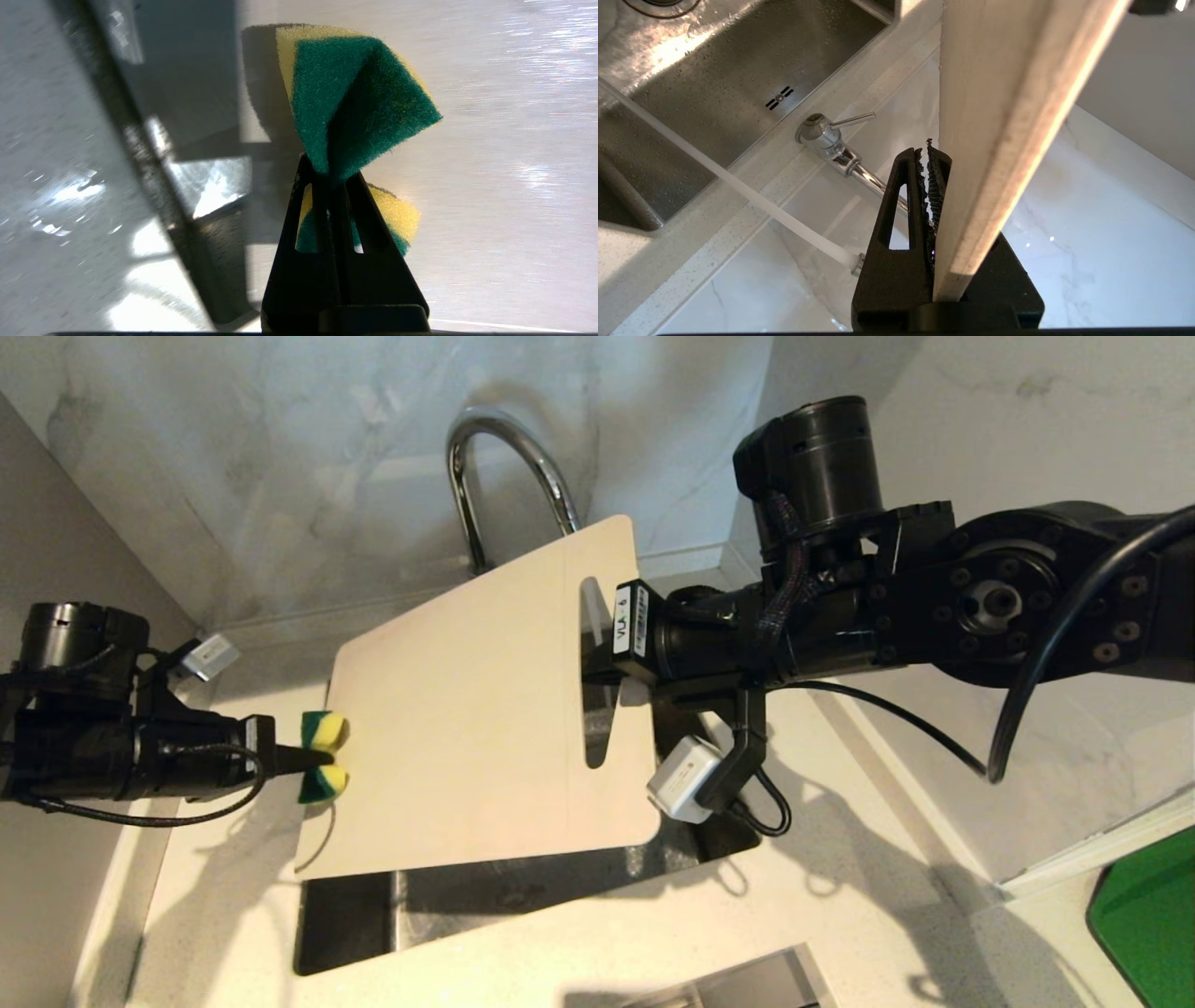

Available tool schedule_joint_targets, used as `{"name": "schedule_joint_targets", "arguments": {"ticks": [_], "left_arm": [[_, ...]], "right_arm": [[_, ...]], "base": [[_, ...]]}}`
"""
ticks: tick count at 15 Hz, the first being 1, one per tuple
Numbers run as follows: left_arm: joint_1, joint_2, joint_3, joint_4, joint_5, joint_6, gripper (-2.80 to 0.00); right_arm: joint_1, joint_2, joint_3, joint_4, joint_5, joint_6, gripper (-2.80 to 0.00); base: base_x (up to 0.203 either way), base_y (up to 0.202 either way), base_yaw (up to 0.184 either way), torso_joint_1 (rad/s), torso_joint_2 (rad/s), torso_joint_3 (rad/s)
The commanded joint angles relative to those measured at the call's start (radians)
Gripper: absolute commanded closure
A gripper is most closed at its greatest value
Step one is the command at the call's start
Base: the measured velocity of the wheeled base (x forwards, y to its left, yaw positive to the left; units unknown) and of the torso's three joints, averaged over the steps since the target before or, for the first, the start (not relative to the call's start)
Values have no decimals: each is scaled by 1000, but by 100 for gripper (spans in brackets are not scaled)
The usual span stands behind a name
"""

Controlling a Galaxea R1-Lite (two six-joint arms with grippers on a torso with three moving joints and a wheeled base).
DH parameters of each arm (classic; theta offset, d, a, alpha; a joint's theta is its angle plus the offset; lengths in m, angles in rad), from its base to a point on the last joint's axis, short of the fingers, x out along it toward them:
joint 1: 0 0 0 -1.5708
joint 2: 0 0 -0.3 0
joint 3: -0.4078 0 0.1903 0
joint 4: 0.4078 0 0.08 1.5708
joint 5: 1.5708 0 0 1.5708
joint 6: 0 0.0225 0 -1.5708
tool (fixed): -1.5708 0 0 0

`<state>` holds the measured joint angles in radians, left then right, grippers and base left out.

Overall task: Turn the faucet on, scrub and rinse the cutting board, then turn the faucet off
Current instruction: Scrub the cutting board underwater

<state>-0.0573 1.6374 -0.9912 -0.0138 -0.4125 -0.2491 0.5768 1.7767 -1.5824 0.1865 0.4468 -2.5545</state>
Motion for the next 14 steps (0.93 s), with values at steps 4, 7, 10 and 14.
{"name": "schedule_joint_targets", "arguments": {"ticks": [4,7,10,14], "left_arm": [[50,-3,4,-2,-4,0,0],[28,-68,-27,17,-11,-13,0],[-84,-164,-105,120,-12,-48,0],[-321,-217,-171,195,73,-87,0]], "right_arm": [[0,-14,14,2,1,-13,0],[0,-14,21,1,0,-13,0],[1,-13,19,1,-2,-13,0],[0,-13,12,2,-3,-10,0]], "base": [[0,0,0,0,0,0],[0,0,0,0,0,0],[0,0,0,0,0,0],[0,0,0,0,0,0]]}}
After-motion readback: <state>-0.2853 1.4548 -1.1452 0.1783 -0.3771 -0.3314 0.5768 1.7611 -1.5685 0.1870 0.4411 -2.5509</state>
